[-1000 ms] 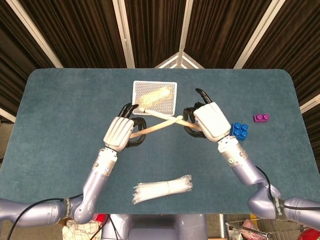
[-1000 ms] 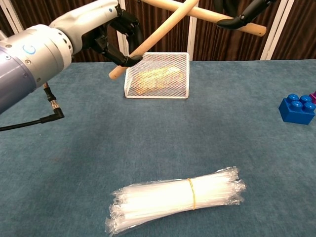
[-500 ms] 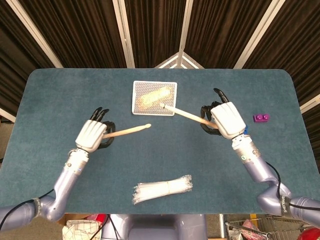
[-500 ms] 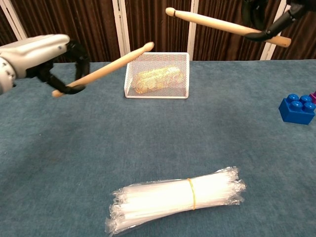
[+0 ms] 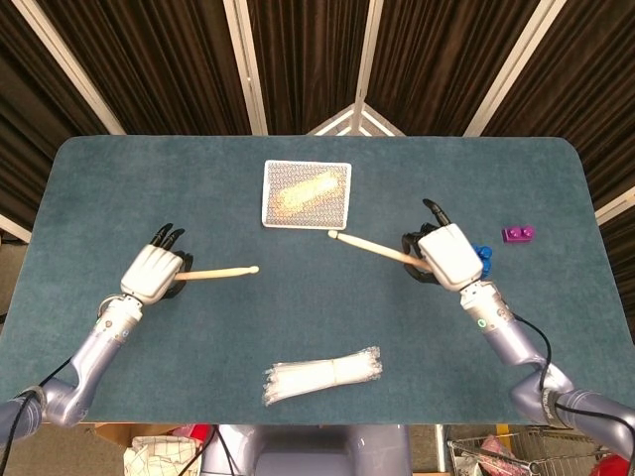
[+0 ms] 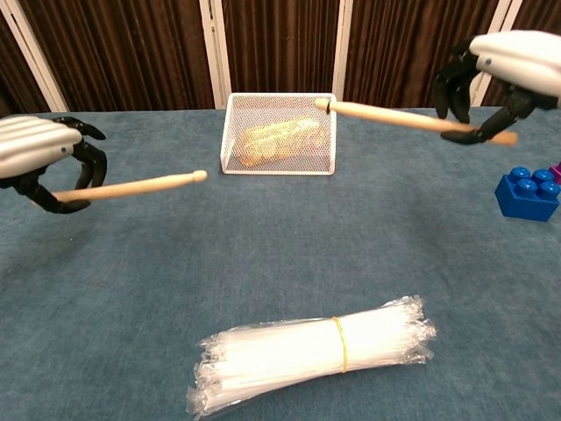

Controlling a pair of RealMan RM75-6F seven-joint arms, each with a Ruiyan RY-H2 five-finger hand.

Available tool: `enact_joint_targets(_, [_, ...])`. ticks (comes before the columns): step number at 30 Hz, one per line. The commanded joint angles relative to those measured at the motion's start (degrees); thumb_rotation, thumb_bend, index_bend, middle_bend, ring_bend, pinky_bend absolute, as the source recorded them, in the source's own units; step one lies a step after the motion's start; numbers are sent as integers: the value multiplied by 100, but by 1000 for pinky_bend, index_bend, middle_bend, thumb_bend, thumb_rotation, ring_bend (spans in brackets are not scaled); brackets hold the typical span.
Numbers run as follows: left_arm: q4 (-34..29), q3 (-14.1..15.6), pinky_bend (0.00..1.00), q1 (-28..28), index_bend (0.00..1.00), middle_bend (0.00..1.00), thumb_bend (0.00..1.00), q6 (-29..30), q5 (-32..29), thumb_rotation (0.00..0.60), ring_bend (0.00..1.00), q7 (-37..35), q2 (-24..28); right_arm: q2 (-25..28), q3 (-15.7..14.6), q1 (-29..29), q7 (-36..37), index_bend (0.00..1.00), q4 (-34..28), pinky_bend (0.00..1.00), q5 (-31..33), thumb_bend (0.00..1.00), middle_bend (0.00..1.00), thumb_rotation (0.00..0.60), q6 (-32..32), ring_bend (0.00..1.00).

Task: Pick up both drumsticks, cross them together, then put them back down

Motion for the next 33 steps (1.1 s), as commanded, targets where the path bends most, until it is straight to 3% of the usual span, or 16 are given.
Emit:
enact_joint_targets(1, [398, 164, 14, 13, 619, 569, 499, -94, 248, 600, 97, -178, -196, -271, -163, 4, 127, 713, 316, 90, -200, 489, 678, 600, 73, 521])
enact_joint_targets(6, [720, 195, 14, 15, 601, 567, 499, -296, 235, 600, 97, -111, -304, -494, -290, 4, 169, 713, 549, 90, -307, 489, 678, 600, 46, 521])
enact_joint_targets(14, [682, 9, 12, 16, 590, 564, 499, -789, -271, 600, 97, 318, -363, -878, -455, 35, 161, 713, 895, 90, -402, 489, 678, 600, -107, 521])
enact_joint_targets(20, [664, -84, 2, -9, 573, 543, 499, -930, -453, 600, 96, 631, -393, -1043, -388, 69, 261, 713, 1011, 90, -312, 489, 678, 600, -173, 521])
enact_joint_targets(33, [357, -258, 0, -13, 397, 445, 491, -1208, -944, 600, 47, 1154, -219, -1242, -312, 189, 312, 713, 1459, 90, -130, 489, 678, 600, -513, 521])
